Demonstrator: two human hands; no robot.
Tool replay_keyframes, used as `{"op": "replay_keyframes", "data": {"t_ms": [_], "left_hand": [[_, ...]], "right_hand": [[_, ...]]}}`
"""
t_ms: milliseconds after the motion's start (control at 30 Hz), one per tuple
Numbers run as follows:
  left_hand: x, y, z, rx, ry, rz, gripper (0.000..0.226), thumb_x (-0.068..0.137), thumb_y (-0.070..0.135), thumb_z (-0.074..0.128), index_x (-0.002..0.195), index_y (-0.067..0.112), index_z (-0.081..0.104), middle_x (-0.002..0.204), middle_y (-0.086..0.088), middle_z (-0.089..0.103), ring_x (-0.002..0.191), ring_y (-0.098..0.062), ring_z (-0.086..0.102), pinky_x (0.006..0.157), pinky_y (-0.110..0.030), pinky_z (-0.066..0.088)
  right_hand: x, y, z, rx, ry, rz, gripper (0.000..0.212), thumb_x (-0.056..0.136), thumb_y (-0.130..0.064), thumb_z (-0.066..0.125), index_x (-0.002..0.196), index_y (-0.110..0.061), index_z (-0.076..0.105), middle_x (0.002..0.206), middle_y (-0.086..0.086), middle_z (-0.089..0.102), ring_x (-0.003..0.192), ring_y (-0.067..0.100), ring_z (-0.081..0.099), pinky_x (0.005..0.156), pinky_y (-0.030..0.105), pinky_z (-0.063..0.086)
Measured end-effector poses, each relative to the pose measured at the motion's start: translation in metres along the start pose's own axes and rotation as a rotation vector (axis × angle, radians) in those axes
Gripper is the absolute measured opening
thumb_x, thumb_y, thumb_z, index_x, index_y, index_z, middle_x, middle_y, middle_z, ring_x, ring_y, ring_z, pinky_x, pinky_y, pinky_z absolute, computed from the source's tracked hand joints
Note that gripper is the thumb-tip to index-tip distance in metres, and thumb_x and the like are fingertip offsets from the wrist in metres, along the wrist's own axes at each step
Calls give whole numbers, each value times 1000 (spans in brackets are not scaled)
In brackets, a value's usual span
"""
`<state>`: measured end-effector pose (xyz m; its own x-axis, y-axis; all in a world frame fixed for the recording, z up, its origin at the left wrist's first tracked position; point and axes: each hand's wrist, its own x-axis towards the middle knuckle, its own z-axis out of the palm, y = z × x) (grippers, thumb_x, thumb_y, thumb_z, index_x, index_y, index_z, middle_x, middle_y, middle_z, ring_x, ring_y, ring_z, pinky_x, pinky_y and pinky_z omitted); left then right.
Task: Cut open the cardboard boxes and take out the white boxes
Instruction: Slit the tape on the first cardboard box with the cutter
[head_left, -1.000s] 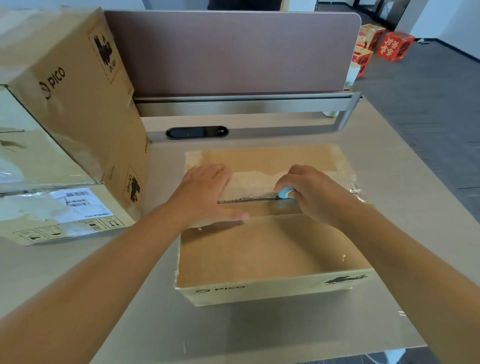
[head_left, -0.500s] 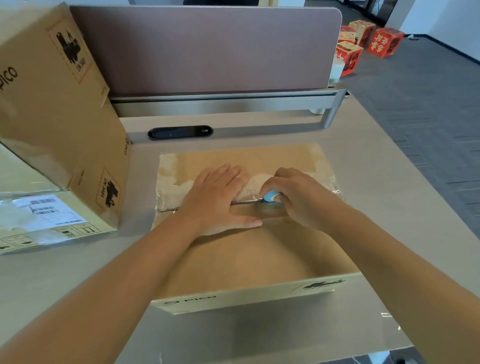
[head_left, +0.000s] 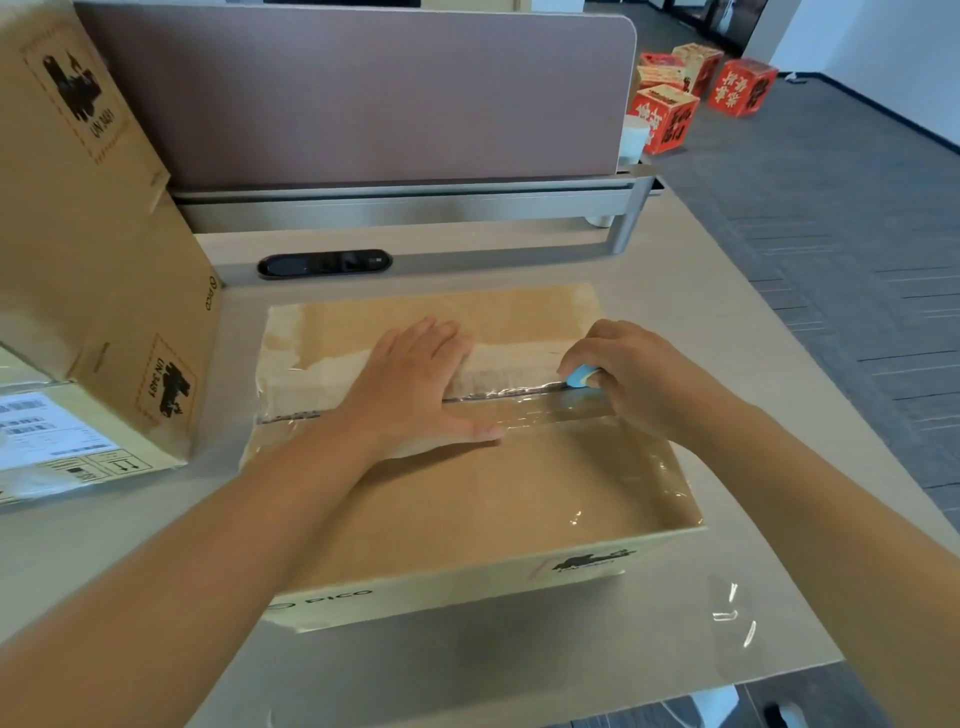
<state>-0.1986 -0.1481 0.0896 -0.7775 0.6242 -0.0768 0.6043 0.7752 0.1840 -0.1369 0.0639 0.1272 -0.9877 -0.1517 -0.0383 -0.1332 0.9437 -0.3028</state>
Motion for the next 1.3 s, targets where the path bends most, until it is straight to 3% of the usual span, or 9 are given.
{"op": "replay_keyframes", "data": {"t_ms": [133, 233, 367, 700, 867, 967, 1033, 1167, 1300], "left_hand": [[19, 27, 5, -16, -12, 59, 96, 67, 77, 51, 140, 22, 25, 147, 2, 25, 137, -20, 18, 112, -45, 16], [22, 34, 8, 4, -42, 27, 102, 63, 83, 43, 144, 27, 18, 153, 8, 13, 143, -14, 6, 115, -45, 3], [18, 34, 7, -5, -31, 10, 116, 45, 85, 14, 147, 30, 12, 156, 11, 4, 144, -12, -1, 116, -41, -3], [18, 35, 8, 35, -15, -6, 116, 45, 85, 13, 147, 29, 13, 156, 10, 4, 144, -11, 0, 115, -39, -4], [17, 37, 6, 10, -21, -15, 116, 45, 85, 15, 147, 29, 15, 156, 10, 6, 143, -11, 1, 116, -39, -4], [17, 37, 4, -26, -22, 1, 115, 45, 84, 19, 145, 27, 22, 153, 9, 16, 142, -13, 8, 115, -37, 1], [15, 34, -1, -38, -15, 50, 109, 49, 85, 27, 139, 24, 31, 146, 6, 28, 137, -16, 19, 111, -31, 9], [-1, 15, -16, -35, -118, 61, 97, 74, 68, 57, 148, 23, 13, 157, 4, 5, 143, -15, 2, 114, -30, 4], [-20, -20, -27, 18, -177, 102, 115, 56, 87, 41, 148, 29, 6, 157, 6, 0, 143, -13, 2, 115, -30, 4]], "right_hand": [[-1, 11, -2, -12, -9, 15, 35, 90, 5, 43, 111, -16, 62, 112, 4, 54, 103, 20, 46, 89, 30, 41], [-7, 24, -7, -14, -10, 35, 33, 91, 3, 44, 111, -17, 63, 113, 3, 54, 105, 19, 47, 91, 28, 41], [-9, 34, -9, 8, -12, 33, 34, 90, 4, 44, 111, -15, 62, 112, 4, 54, 105, 20, 47, 88, 26, 38], [-18, 57, -6, 160, 87, 71, 28, 88, 3, 50, 107, -10, 65, 108, 8, 60, 99, 24, 54, 86, 28, 41], [-28, 61, -21, 216, 265, 118, 25, 86, -6, 58, 110, -10, 65, 109, 5, 64, 97, 19, 56, 80, 17, 36], [-33, 43, -21, 311, 365, 162, 18, 85, -10, 62, 103, -9, 61, 90, -2, 59, 79, 14, 50, 63, 12, 36], [-34, 25, -12, 383, 411, 204, 15, 84, -13, 63, 96, -13, 54, 81, -8, 52, 71, 11, 47, 61, 11, 37], [-37, -15, 13, 541, 507, 327, 20, 85, -19, 63, 93, -20, 44, 78, -14, 47, 69, 3, 48, 59, 11, 40], [-40, -59, 42, 693, 603, 396, 19, 87, -22, 60, 95, -22, 42, 81, -20, 47, 71, -1, 48, 60, 7, 39]]}}
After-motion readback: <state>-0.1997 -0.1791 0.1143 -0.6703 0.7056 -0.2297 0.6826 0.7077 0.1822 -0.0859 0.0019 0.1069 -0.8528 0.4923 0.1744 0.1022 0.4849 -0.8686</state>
